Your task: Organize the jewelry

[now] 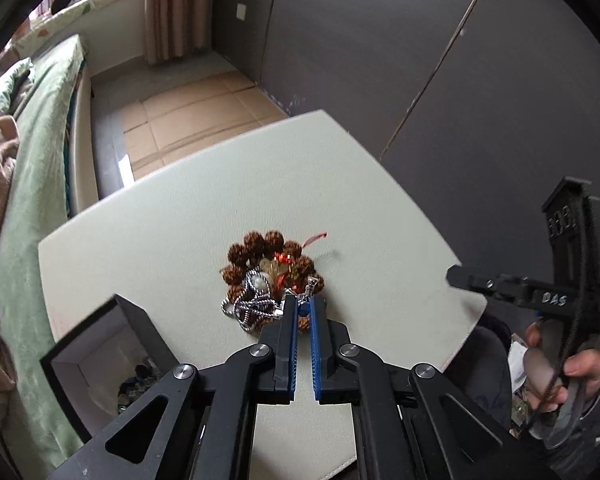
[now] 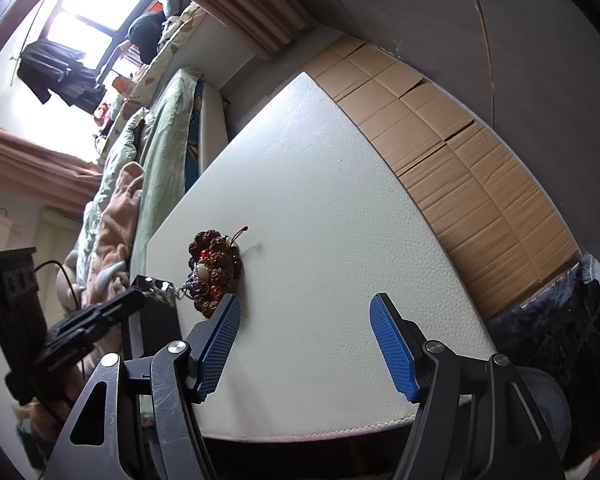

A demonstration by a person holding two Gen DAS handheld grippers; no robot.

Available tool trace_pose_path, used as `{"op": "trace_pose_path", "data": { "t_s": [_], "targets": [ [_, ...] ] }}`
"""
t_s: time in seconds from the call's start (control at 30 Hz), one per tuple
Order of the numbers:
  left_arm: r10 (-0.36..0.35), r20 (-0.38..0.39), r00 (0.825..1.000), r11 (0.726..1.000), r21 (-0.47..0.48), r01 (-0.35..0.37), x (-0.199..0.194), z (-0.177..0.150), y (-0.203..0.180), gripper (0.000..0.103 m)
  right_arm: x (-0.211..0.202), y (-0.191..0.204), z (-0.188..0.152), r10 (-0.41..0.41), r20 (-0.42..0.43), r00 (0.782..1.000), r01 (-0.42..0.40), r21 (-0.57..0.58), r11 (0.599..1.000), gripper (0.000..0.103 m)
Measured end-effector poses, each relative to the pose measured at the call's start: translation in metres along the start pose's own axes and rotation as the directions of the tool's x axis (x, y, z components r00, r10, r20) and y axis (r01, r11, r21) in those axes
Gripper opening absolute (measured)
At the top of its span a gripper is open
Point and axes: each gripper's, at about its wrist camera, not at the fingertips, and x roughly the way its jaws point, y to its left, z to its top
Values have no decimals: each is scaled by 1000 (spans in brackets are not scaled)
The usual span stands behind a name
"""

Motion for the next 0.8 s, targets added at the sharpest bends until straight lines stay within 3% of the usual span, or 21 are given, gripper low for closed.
{"op": "trace_pose_path", "data": {
  "t_s": [0.37, 0.8],
  "targets": [
    [-3, 208, 978, 1000, -7, 5, -94, 28, -7, 5, 8, 33, 3, 33, -16, 999, -34, -61, 998, 68],
    [3, 399, 917, 1000, 3, -5, -181, 37, -10, 5, 18, 66, 6, 59, -37, 998, -63, -111, 992, 68]
  ]
}}
